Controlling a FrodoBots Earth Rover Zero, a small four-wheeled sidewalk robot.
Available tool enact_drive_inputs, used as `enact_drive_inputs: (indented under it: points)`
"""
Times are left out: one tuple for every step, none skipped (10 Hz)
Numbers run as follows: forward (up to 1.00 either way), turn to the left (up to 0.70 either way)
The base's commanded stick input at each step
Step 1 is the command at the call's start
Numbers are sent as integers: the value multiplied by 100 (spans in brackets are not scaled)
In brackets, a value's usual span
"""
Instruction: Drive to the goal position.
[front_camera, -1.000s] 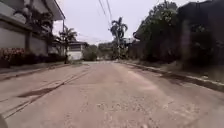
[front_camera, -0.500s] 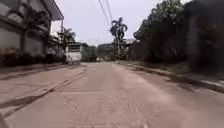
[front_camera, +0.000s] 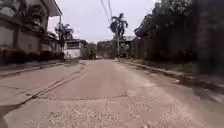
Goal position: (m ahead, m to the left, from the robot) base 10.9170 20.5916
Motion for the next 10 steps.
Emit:
enact_drive_inputs:
  points:
    - [100,3]
    - [100,3]
    - [100,3]
    - [100,3]
    - [100,3]
    - [100,3]
    - [100,3]
    - [100,3]
    - [100,3]
    - [100,3]
